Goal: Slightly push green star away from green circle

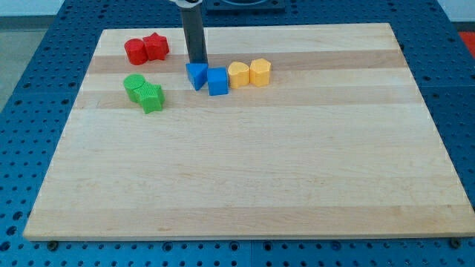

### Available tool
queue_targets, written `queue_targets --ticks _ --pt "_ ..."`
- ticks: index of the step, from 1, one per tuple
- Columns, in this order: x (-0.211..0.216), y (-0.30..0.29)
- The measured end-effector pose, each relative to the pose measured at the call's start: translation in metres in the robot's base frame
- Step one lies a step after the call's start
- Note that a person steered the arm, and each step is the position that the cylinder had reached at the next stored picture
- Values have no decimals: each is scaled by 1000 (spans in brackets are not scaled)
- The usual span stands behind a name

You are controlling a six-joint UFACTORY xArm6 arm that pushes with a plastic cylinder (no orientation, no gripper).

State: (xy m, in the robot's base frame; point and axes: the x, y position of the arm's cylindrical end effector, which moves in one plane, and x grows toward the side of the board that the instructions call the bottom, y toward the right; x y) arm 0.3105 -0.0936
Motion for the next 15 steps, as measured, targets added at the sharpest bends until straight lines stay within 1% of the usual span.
queue_targets --ticks 1,2,3,5,8,9,10,11,12,13,14,15 --pt "13 -11" --pt "17 -13" --pt "13 -12" --pt "-46 0" --pt "-45 -16" --pt "-34 -18" --pt "-13 -22" --pt "15 -37" --pt "18 -53" --pt "34 -60" --pt "77 -57" --pt "84 -56"
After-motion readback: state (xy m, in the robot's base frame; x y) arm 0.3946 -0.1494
